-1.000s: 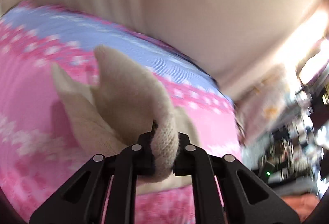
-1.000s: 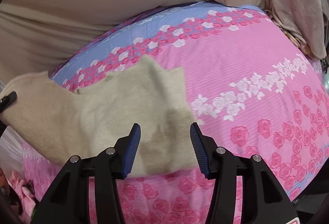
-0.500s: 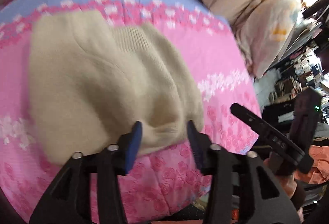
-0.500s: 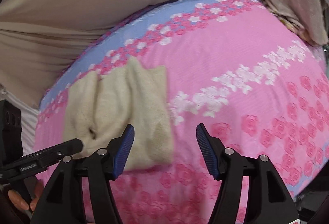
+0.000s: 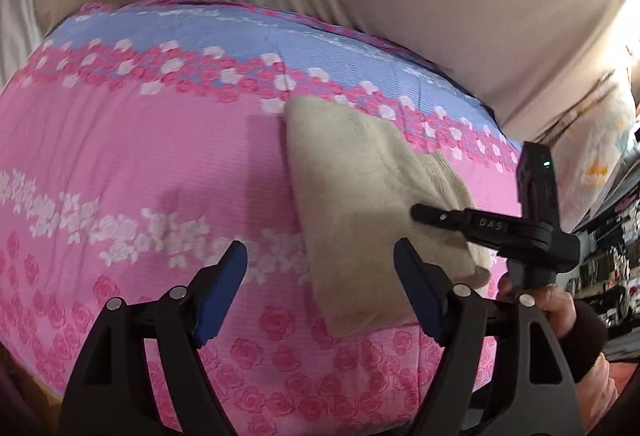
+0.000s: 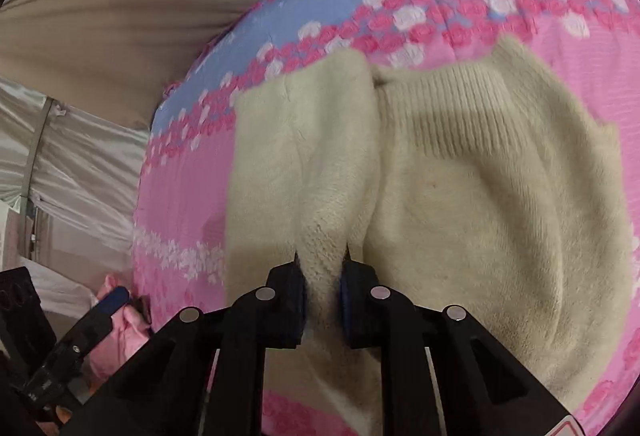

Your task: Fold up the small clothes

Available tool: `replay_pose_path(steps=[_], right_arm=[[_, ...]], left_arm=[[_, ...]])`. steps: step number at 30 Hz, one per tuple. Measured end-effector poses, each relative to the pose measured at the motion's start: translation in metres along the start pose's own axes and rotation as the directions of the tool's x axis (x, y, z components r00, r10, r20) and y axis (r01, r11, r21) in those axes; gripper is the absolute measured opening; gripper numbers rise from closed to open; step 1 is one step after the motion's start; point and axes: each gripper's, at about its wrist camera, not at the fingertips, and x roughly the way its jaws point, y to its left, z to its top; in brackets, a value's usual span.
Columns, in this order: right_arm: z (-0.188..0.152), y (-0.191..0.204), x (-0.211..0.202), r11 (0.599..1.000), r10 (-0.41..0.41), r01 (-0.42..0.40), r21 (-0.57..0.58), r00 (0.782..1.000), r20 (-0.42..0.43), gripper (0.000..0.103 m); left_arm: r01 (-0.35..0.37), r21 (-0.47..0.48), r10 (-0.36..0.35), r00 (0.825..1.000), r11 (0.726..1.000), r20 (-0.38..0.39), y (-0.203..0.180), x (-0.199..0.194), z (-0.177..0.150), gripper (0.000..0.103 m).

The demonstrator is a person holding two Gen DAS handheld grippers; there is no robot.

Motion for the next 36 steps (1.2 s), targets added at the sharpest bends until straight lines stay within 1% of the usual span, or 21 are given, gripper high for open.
replay_pose_path(steps=[2, 4, 5, 6, 8, 10, 11, 12, 14, 15, 17, 19, 22, 24, 25, 26, 27, 29, 32, 34, 36], right_arm=[[0.001, 0.019, -0.040, 0.999, 0.013, -0.008, -0.050, 0.995, 0.096, 0.011], [-0.004, 0.024, -0.085, 0.998, -0.012, 0.023, -0.058, 0.983, 0.181, 0.011], [-0.010, 0.016, -0.105, 0.995, -0.083, 0.095, -0.044, 0.972, 0.220, 0.014], [-0.014, 0.003, -0.111, 0.988, -0.144, 0.153, -0.024, 0.964, 0.226, 0.017], [-0.020, -0.039, -0.088, 0.972, -0.233, 0.233, 0.015, 0.963, 0.136, 0.039], [-0.032, -0.079, -0.060, 0.940, -0.324, 0.322, 0.110, 0.946, 0.002, 0.039], [-0.038, -0.086, -0.063, 0.955, -0.255, 0.249, 0.163, 0.967, 0.018, 0.039], [-0.046, -0.087, -0.073, 0.964, -0.178, 0.159, 0.213, 0.981, 0.073, 0.039], [-0.065, -0.085, -0.096, 0.963, -0.142, 0.098, 0.253, 0.977, 0.160, 0.053], [-0.074, -0.085, -0.100, 0.960, -0.125, 0.077, 0.268, 0.978, 0.169, 0.054], [-0.086, -0.091, -0.094, 0.959, -0.068, 0.026, 0.283, 0.988, 0.139, 0.054], [-0.089, -0.093, -0.078, 0.958, -0.073, 0.040, 0.285, 0.992, 0.106, 0.056], [-0.085, -0.099, -0.050, 0.951, -0.034, 0.004, 0.308, 0.995, 0.093, 0.066], [-0.079, -0.100, -0.035, 0.946, 0.007, -0.037, 0.322, 0.995, 0.095, 0.065], [-0.077, -0.100, -0.032, 0.944, 0.014, -0.043, 0.328, 0.996, 0.088, 0.040], [-0.071, -0.094, -0.025, 0.947, 0.045, -0.064, 0.315, 0.997, 0.066, 0.020], [-0.065, -0.084, -0.023, 0.954, 0.051, -0.063, 0.292, 0.997, 0.051, 0.020], [-0.046, -0.052, -0.036, 0.983, 0.002, -0.015, 0.184, 0.998, 0.070, 0.017], [-0.021, 0.004, -0.089, 0.999, 0.009, -0.019, 0.047, 0.981, 0.195, 0.016], [-0.017, 0.033, -0.126, 0.995, -0.075, 0.091, -0.047, 0.962, 0.261, 0.016], [-0.024, 0.035, -0.141, 0.979, -0.164, 0.191, -0.077, 0.947, 0.275, 0.016]], left_arm=[[-0.003, -0.023, 0.004, 1.000, 1.000, 0.013, 0.010, -0.008, -0.002, 0.073], [0.003, -0.028, -0.002, 1.000, 1.000, 0.026, 0.013, -0.011, 0.000, 0.074], [0.007, -0.027, -0.007, 1.000, 1.000, 0.025, 0.014, -0.010, 0.000, 0.074], [0.015, -0.024, -0.015, 1.000, 1.000, 0.020, 0.013, -0.008, 0.000, 0.074], [0.027, -0.021, -0.027, 1.000, 0.999, -0.002, 0.008, 0.003, 0.000, 0.074], [0.056, -0.019, -0.057, 0.997, 0.998, -0.044, -0.001, 0.014, 0.001, 0.074], [0.069, -0.009, -0.070, 0.996, 0.998, -0.061, -0.008, 0.016, 0.002, 0.074], [0.081, 0.010, -0.080, 0.994, 0.997, -0.068, -0.014, 0.017, 0.002, 0.074], [0.098, 0.056, -0.093, 0.993, 0.994, -0.071, -0.026, 0.018, 0.001, 0.079], [0.098, 0.068, -0.093, 0.993, 0.993, -0.078, -0.030, 0.021, 0.000, 0.083], [0.114, 0.066, -0.107, 0.988, 0.991, -0.112, -0.037, 0.031, -0.002, 0.083], [0.139, 0.056, -0.130, 0.980, 0.989, -0.148, -0.043, 0.039, -0.005, 0.083], [0.147, 0.066, -0.135, 0.978, 0.987, -0.156, -0.051, 0.042, -0.006, 0.083], [0.148, 0.076, -0.135, 0.978, 0.986, -0.157, -0.054, 0.043, -0.006, 0.083], [0.146, 0.079, -0.132, 0.979, 0.986, -0.155, -0.055, 0.042, -0.005, 0.083], [0.144, 0.079, -0.131, 0.979, 0.986, -0.155, -0.055, 0.043, -0.005, 0.083], [0.141, 0.075, -0.129, 0.980, 0.987, -0.152, -0.054, 0.042, -0.004, 0.083], [0.137, 0.058, -0.128, 0.982, 0.989, -0.136, -0.050, 0.039, -0.002, 0.083], [0.130, 0.037, -0.125, 0.986, 0.991, -0.107, -0.042, 0.032, 0.005, 0.083], [0.130, 0.032, -0.127, 0.988, 0.991, -0.085, -0.039, 0.027, 0.009, 0.083], [0.135, 0.032, -0.132, 0.988, 0.990, -0.075, -0.038, 0.026, 0.009, 0.084]])
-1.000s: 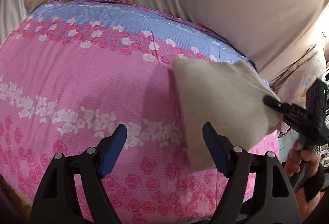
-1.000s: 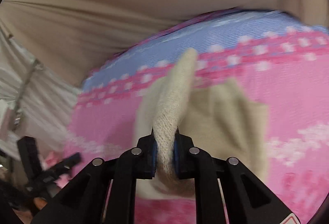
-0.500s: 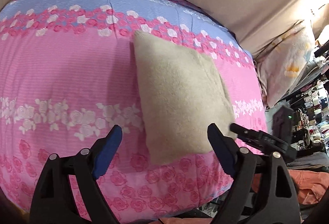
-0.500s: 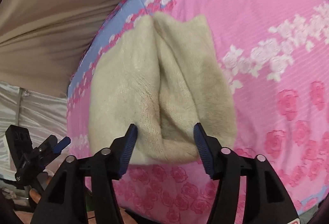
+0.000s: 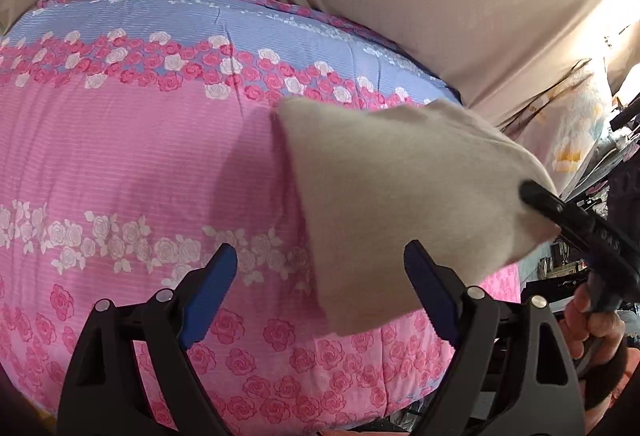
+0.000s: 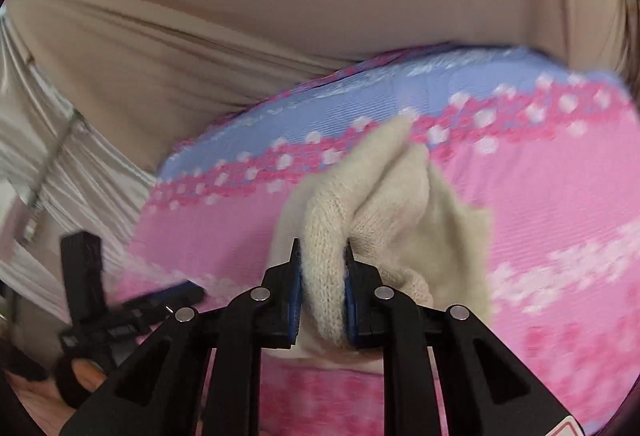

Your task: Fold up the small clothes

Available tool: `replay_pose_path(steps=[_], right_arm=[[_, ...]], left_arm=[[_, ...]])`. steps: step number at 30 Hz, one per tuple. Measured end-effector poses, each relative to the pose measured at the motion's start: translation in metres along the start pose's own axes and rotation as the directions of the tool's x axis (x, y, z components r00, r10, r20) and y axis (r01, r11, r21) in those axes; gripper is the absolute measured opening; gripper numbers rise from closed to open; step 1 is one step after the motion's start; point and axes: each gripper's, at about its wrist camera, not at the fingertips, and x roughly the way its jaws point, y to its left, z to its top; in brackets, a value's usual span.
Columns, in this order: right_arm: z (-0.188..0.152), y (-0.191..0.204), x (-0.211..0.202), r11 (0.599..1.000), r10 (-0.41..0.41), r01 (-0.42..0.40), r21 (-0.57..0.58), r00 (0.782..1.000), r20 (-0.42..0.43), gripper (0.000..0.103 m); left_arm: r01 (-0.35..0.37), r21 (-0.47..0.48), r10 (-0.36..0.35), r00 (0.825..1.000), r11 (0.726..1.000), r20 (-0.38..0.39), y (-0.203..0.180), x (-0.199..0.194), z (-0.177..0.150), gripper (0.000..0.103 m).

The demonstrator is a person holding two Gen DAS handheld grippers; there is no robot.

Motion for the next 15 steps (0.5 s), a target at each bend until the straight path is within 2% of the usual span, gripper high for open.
replay_pose_path(steps=[1, 2, 3, 6, 8, 9, 12, 15], right_arm=[[-0.006, -0.009, 0.000, 0.999, -0.051, 0.051, 0.003, 0.999, -0.014, 0.016], [-0.020, -0.029, 0.010, 0.992, -0.122, 0.123, 0.018, 0.991, -0.053, 0.017], [-0.036, -0.053, 0.027, 0.985, -0.159, 0.165, 0.044, 0.981, -0.115, 0.019], [-0.092, -0.124, 0.087, 0.964, -0.131, 0.188, 0.189, 0.952, -0.278, 0.025], [-0.098, -0.140, 0.071, 0.937, -0.048, 0.114, 0.330, 0.978, -0.202, 0.027], [-0.092, -0.139, 0.056, 0.933, -0.041, 0.092, 0.348, 0.988, -0.150, 0.027], [-0.067, -0.121, 0.009, 0.960, -0.083, 0.083, 0.269, 0.996, -0.012, 0.026], [-0.049, -0.115, 0.011, 0.976, -0.077, 0.079, 0.205, 0.997, -0.017, 0.026]], left_arm=[[-0.001, 0.000, 0.001, 1.000, 1.000, -0.005, 0.000, 0.002, -0.001, 0.084], [0.001, 0.000, -0.001, 1.000, 1.000, -0.013, -0.001, 0.005, -0.002, 0.084], [0.004, 0.002, -0.004, 1.000, 1.000, -0.026, -0.001, 0.009, -0.004, 0.084], [0.005, 0.012, -0.004, 0.997, 1.000, -0.077, -0.007, 0.027, -0.013, 0.084], [0.006, 0.039, -0.002, 0.994, 0.999, -0.106, -0.016, 0.035, -0.015, 0.084], [0.004, 0.062, 0.002, 0.995, 0.998, -0.098, -0.022, 0.034, -0.015, 0.084], [0.007, 0.085, 0.000, 0.996, 0.996, -0.092, -0.032, 0.039, -0.014, 0.084], [0.021, 0.071, -0.012, 0.993, 0.997, -0.119, -0.036, 0.051, -0.011, 0.084]])
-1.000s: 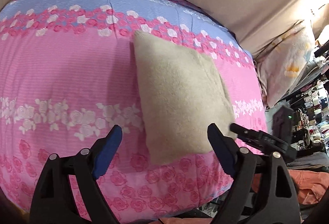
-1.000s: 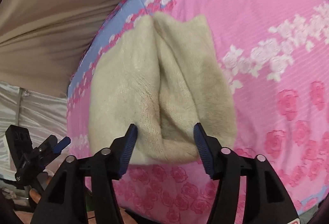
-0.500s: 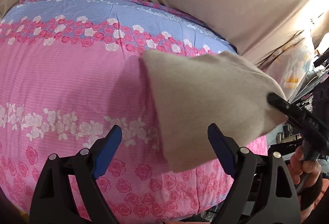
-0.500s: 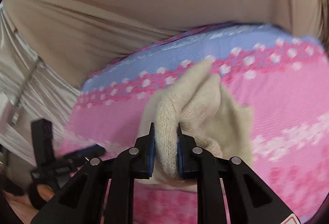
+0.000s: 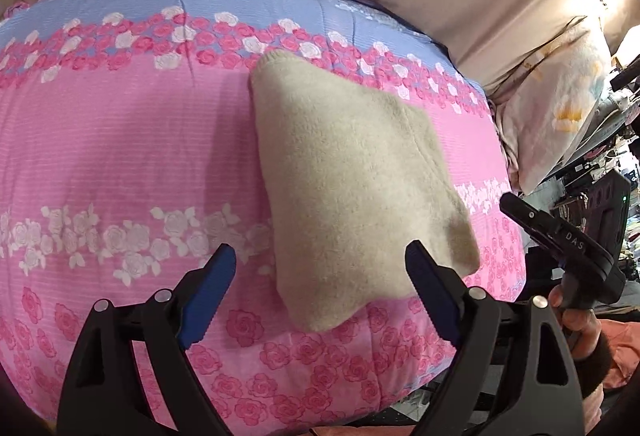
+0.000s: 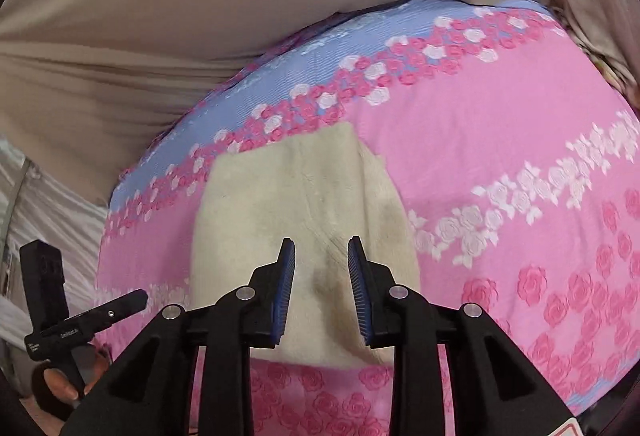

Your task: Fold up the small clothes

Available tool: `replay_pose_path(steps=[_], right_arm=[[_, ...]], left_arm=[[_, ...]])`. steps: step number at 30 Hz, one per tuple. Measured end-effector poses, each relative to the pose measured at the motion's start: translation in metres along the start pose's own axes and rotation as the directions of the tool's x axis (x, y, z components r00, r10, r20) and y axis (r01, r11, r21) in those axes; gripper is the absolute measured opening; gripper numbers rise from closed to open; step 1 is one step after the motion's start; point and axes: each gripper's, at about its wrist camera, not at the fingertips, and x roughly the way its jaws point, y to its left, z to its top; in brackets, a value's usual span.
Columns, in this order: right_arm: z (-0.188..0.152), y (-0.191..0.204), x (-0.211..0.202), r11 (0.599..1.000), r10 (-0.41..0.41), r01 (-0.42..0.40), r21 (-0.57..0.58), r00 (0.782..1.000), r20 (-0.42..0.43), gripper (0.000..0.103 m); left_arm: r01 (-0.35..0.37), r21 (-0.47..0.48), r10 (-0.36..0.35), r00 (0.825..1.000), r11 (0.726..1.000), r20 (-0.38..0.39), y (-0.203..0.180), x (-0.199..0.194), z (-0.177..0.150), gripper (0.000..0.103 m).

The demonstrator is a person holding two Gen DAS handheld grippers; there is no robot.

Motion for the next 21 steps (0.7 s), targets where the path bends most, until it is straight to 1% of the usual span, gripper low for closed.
replay_pose_path(steps=[1, 2, 3, 4, 5, 7, 9, 10, 11, 12, 13, 16, 18, 19, 21], right_arm=[[0.003, 0.002, 0.015, 1.000, 0.002, -0.003, -0.012, 1.000, -0.030, 0.026], [0.001, -0.002, 0.037, 0.999, -0.022, 0.020, -0.026, 0.997, -0.076, 0.026], [-0.004, -0.009, 0.057, 0.998, -0.065, 0.061, -0.033, 0.990, -0.126, 0.027], [-0.012, -0.010, 0.079, 0.993, -0.113, 0.107, -0.039, 0.977, -0.179, 0.027], [-0.015, -0.013, 0.089, 0.990, -0.141, 0.137, -0.032, 0.969, -0.203, 0.028], [-0.012, -0.007, 0.075, 0.992, -0.124, 0.125, -0.006, 0.980, -0.158, 0.028], [-0.007, 0.002, 0.050, 0.993, -0.116, 0.116, -0.007, 0.989, -0.089, 0.030], [-0.006, 0.003, 0.041, 0.993, -0.114, 0.114, -0.004, 0.991, -0.070, 0.042], [-0.007, 0.002, 0.034, 0.993, -0.121, 0.121, -0.001, 0.991, -0.061, 0.057], [-0.008, 0.001, 0.031, 0.991, -0.137, 0.137, -0.002, 0.989, -0.058, 0.063], [-0.008, -0.002, 0.033, 0.987, -0.161, 0.161, -0.004, 0.985, -0.061, 0.068], [-0.012, -0.017, 0.050, 0.980, -0.195, 0.199, 0.021, 0.972, -0.128, 0.070], [-0.017, -0.025, 0.057, 0.982, -0.165, 0.177, 0.063, 0.974, -0.156, 0.072], [-0.018, -0.026, 0.060, 0.983, -0.152, 0.166, 0.076, 0.975, -0.162, 0.075], [-0.021, -0.029, 0.066, 0.984, -0.137, 0.153, 0.086, 0.975, -0.176, 0.077]], left_arm=[[0.004, 0.000, -0.004, 1.000, 1.000, -0.006, -0.002, 0.003, 0.002, 0.084], [0.007, 0.006, -0.007, 1.000, 1.000, -0.008, -0.005, 0.005, 0.003, 0.084], [0.004, 0.019, -0.004, 1.000, 1.000, -0.010, -0.009, 0.009, 0.004, 0.084], [0.001, 0.031, -0.001, 1.000, 1.000, -0.014, -0.012, 0.010, 0.004, 0.084], [-0.005, 0.044, 0.005, 1.000, 0.999, -0.017, -0.015, 0.013, 0.005, 0.084], [-0.046, 0.084, 0.047, 0.999, 0.995, -0.011, -0.023, 0.016, 0.008, 0.084], [-0.088, 0.111, 0.088, 0.996, 0.990, 0.008, -0.028, 0.018, 0.010, 0.084], [-0.111, 0.118, 0.111, 0.994, 0.987, 0.012, -0.029, 0.020, 0.011, 0.084], [-0.122, 0.121, 0.122, 0.993, 0.985, 0.010, -0.029, 0.022, 0.012, 0.084], [-0.134, 0.123, 0.135, 0.991, 0.983, 0.001, -0.030, 0.026, 0.012, 0.084], [-0.142, 0.123, 0.144, 0.990, 0.982, -0.005, -0.029, 0.028, 0.013, 0.084], [-0.164, 0.111, 0.168, 0.985, 0.980, -0.033, -0.026, 0.039, 0.014, 0.084], [-0.152, 0.094, 0.158, 0.986, 0.984, -0.055, -0.024, 0.047, 0.016, 0.085], [-0.149, 0.086, 0.155, 0.986, 0.985, -0.061, -0.023, 0.051, 0.017, 0.085], [-0.130, 0.069, 0.135, 0.988, 0.989, -0.075, -0.022, 0.059, 0.019, 0.085]])
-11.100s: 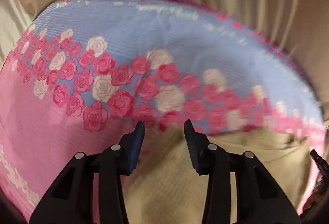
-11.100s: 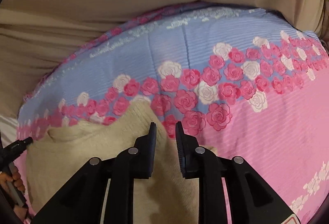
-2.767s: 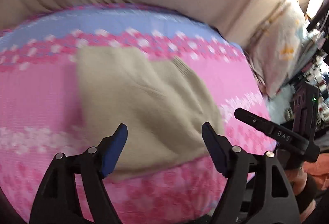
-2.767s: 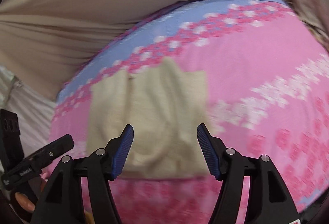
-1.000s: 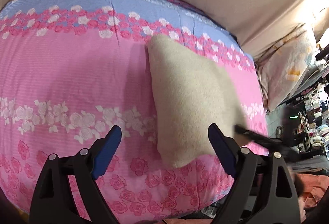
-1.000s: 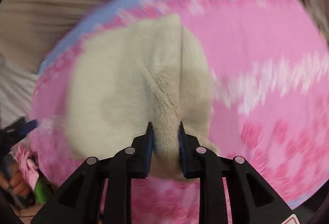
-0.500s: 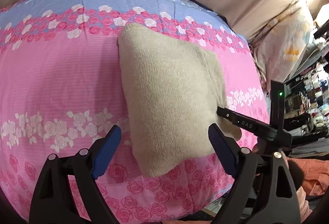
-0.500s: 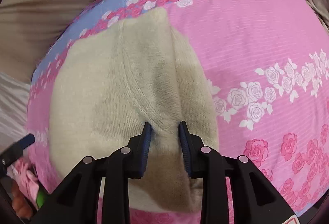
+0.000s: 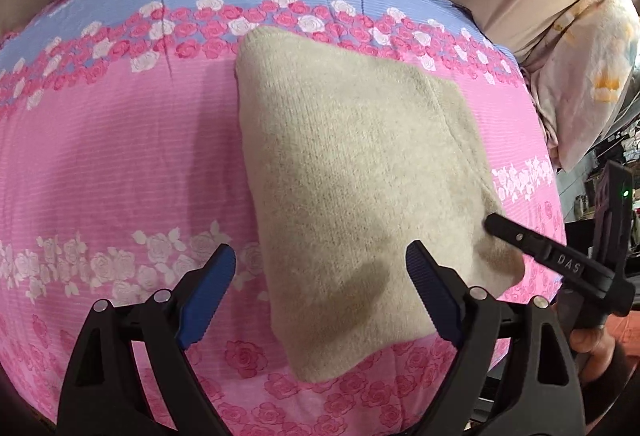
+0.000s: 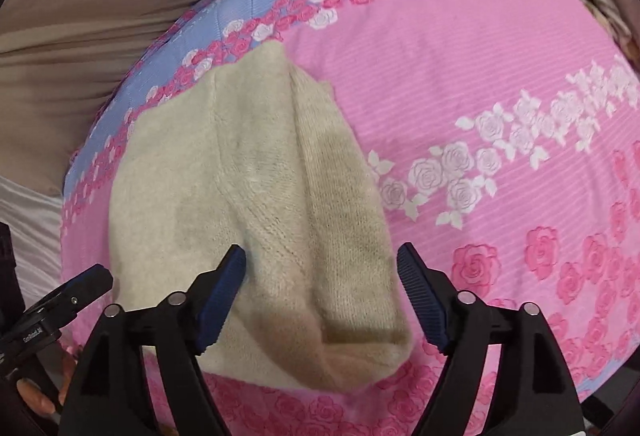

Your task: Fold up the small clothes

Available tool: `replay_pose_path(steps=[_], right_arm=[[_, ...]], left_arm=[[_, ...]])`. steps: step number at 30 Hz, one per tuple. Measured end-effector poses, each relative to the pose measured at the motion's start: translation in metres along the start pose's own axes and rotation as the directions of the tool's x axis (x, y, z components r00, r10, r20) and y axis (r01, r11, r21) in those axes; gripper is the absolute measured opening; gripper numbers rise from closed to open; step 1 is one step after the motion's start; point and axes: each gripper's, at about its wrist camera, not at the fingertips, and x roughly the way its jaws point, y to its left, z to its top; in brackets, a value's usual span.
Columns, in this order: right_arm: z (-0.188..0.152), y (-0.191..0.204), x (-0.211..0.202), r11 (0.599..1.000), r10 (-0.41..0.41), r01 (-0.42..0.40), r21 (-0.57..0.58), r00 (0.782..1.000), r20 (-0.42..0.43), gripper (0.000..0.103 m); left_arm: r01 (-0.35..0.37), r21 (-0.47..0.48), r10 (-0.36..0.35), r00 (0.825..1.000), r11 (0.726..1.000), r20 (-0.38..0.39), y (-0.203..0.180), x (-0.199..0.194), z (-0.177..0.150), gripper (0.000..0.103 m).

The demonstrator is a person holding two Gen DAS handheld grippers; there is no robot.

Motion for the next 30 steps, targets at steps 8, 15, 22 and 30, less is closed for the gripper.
replay_pose_path(steps=[8, 15, 22, 30], right_arm=[[0.001, -0.024, 0.037, 0.977, 0.173, -0.162, 0.135, 0.982, -0.072, 0.080], [-0.006, 0.017, 0.008, 0.958, 0.284, -0.281, 0.059, 0.958, -0.050, 0.033], [-0.065, 0.073, 0.024, 0.969, 0.225, -0.239, -0.065, 0.959, -0.173, 0.051], [-0.054, 0.108, -0.030, 0.983, 0.117, -0.109, -0.146, 0.992, 0.052, 0.018]], left_arm=[[0.050, -0.073, -0.054, 0.997, 0.996, -0.058, 0.005, 0.047, 0.008, 0.091], [0.235, -0.156, -0.243, 0.970, 0.959, -0.033, 0.041, 0.014, 0.013, 0.037], [0.114, -0.228, -0.131, 0.989, 0.967, -0.062, 0.106, -0.028, -0.035, 0.057], [0.042, -0.298, -0.031, 0.999, 0.954, 0.040, 0.120, -0.063, -0.042, 0.074]])
